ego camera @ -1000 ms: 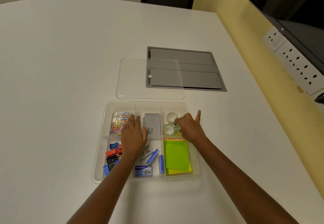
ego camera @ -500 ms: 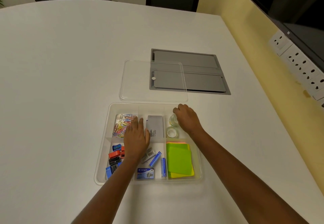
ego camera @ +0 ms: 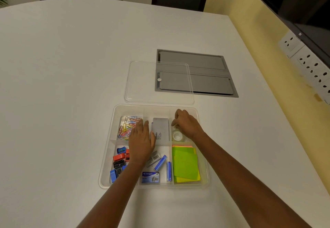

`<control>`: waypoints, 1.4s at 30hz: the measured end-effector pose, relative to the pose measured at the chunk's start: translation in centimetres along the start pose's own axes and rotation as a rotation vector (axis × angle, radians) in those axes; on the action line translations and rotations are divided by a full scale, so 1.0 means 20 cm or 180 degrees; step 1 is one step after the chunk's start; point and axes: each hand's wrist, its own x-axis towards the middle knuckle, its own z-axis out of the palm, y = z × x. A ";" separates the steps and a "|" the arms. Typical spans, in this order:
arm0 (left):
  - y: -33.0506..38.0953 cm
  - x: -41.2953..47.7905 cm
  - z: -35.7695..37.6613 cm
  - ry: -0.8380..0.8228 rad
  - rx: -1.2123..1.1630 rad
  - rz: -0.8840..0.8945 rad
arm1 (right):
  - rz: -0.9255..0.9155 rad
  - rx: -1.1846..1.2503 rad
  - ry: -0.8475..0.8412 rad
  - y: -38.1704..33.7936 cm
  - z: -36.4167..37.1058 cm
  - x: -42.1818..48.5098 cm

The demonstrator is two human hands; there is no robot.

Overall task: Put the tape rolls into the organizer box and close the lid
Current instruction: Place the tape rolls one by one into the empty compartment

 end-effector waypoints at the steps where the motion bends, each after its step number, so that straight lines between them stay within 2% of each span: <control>1: 0.00 0.00 0.00 0.0001 -0.0001 -0.0002 | 0.0009 -0.0149 0.0044 -0.01 -0.01 0.01; 5: 0.00 0.00 0.00 -0.0003 0.0011 -0.0005 | -0.0115 -0.0793 -0.0013 0.02 -0.01 0.01; 11: 0.00 0.00 0.00 -0.0009 0.0024 0.0002 | -0.0065 -0.0764 0.0003 0.06 0.01 -0.01; 19: 0.01 0.00 0.00 0.0030 -0.0012 0.0011 | 0.0065 -0.0550 0.0127 0.07 0.03 -0.07; 24: 0.00 0.00 0.00 0.0053 -0.0003 0.0026 | 0.0665 0.0335 0.0362 -0.02 0.04 -0.13; 29: 0.00 0.00 0.00 0.0067 0.0009 0.0029 | 0.1130 0.0505 -0.0273 -0.08 0.07 -0.17; 34: 0.00 0.00 0.00 0.0059 0.0035 0.0015 | 0.1418 0.0657 -0.0568 -0.09 0.07 -0.17; 42: 0.01 0.00 -0.01 0.0045 0.0002 -0.0001 | 0.1068 0.0780 -0.0732 -0.02 0.06 -0.21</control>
